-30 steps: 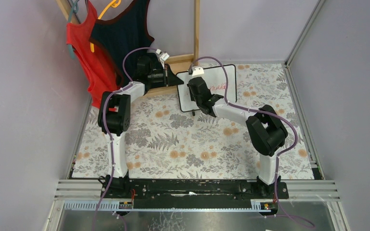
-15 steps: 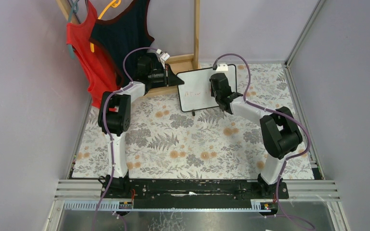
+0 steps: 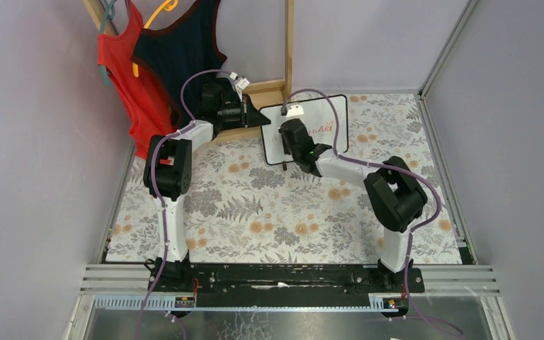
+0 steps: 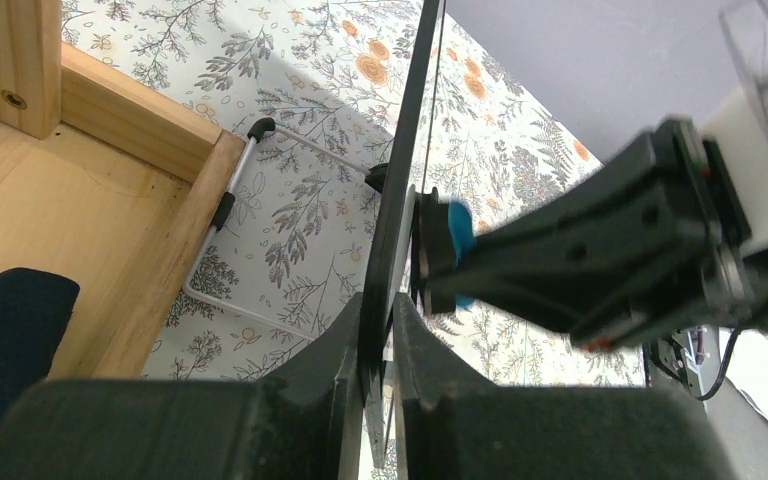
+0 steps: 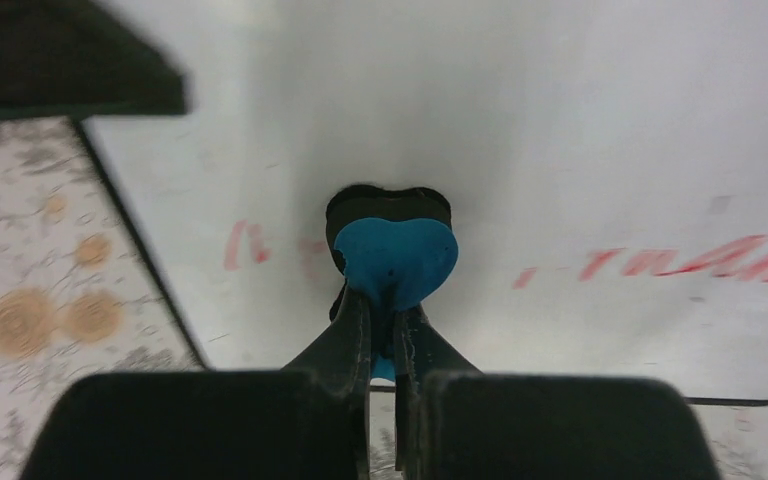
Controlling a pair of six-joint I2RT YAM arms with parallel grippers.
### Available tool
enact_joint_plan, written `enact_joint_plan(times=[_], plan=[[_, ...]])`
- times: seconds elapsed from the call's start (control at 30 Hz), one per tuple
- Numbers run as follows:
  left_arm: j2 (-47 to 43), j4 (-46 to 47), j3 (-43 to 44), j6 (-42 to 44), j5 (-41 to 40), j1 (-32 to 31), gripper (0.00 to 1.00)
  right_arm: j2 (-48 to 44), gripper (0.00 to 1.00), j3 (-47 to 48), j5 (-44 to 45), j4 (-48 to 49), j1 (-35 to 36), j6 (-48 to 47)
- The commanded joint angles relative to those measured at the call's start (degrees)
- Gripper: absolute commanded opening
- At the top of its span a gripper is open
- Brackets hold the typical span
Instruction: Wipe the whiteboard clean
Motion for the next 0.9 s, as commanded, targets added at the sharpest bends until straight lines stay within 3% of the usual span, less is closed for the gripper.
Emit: enact_joint_plan(times=[0.0, 0.17, 0.37, 0.67, 0.87], plan=[[1.9, -7.6, -2.9, 4.0, -2.4, -0.5, 0.0, 1.7, 0.0, 4.0, -2.6, 2.5, 2.8, 2.1], [2.0, -7.6, -2.8, 3.9, -2.5, -0.6, 0.0, 2.4, 0.0, 3.9, -7.9, 5.7, 3.9, 1.5], [2.3, -7.6, -2.9, 3.8, -2.6, -0.6, 0.0, 4.3, 0.0, 5.8, -7.3, 4.6, 4.0, -0.3], [2.1, -8.2, -3.2, 4.6, -2.7, -0.6, 0.0, 4.0, 0.0, 4.4, 4.4, 2.8, 3.3, -1.8], [2.0, -8.9, -2.8, 5.0, -2.7, -0.5, 0.0, -0.8, 0.0, -1.8, 5.5, 3.9, -0.8, -1.2]])
